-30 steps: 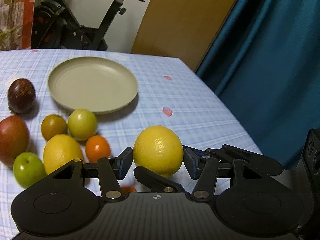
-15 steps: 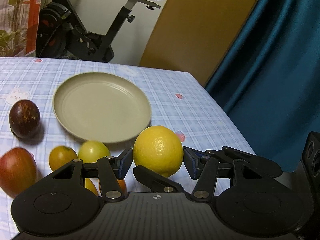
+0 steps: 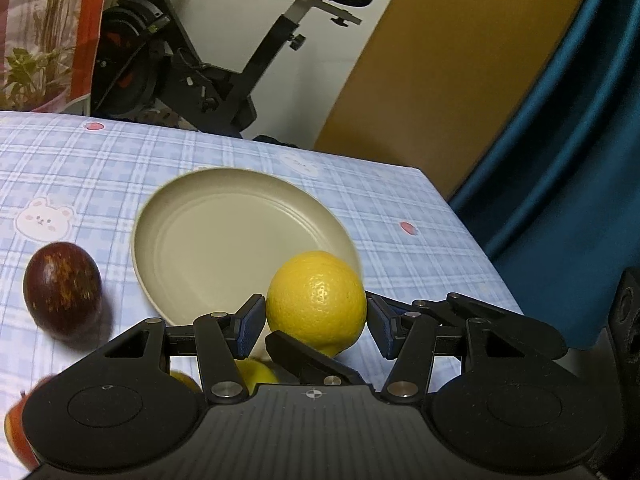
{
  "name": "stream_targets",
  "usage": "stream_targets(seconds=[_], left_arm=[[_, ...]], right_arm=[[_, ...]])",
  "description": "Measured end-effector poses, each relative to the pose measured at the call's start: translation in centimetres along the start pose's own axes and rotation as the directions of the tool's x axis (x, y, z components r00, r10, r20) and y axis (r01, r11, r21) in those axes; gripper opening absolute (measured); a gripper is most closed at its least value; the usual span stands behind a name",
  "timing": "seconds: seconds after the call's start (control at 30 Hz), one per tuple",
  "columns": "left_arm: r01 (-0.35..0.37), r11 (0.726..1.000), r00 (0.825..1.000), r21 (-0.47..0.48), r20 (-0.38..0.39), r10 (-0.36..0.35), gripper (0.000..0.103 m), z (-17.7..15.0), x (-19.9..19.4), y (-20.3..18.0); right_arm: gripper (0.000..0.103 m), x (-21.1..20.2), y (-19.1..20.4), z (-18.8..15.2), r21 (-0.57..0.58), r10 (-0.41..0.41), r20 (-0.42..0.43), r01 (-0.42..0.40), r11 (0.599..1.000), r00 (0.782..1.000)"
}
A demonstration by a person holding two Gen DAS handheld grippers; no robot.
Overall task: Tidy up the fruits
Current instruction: 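Carry the lemon onto the beige plate and open the left tool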
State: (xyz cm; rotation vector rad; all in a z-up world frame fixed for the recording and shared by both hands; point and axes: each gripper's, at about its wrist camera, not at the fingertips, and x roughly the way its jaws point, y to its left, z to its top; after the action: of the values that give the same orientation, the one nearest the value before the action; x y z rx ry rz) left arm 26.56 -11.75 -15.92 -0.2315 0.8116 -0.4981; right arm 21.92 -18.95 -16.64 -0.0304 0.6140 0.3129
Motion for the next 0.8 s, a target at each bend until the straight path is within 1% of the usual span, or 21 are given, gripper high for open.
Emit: stream_targets(seconds=[0.37, 0.63, 0.8], left_arm=[[-0.043, 0.999, 0.999, -0.011, -0.029, 0.042, 0.059, 0.2, 1.8, 1.5], [-0.078, 0.997, 0.996, -0.008, -0.048, 0.077, 0.059, -0.1, 3.1, 1.7], [-0.087, 0.996, 0.995, -0.010, -0.043, 0.086, 0.059, -0.1, 3.0, 1.8]], right_arm=[[0.060, 3.5, -0.7, 0.3, 0.009, 0.017, -0.048, -0.016, 1.000, 0.999], [0.060, 4.5, -0.9, 0.0, 0.042, 0.009, -0.077, -0.006, 0.999, 0.997], [0.060, 4.7, -0.6, 0.0, 0.052, -0.007, -0.084, 0.011, 0.999, 0.996]])
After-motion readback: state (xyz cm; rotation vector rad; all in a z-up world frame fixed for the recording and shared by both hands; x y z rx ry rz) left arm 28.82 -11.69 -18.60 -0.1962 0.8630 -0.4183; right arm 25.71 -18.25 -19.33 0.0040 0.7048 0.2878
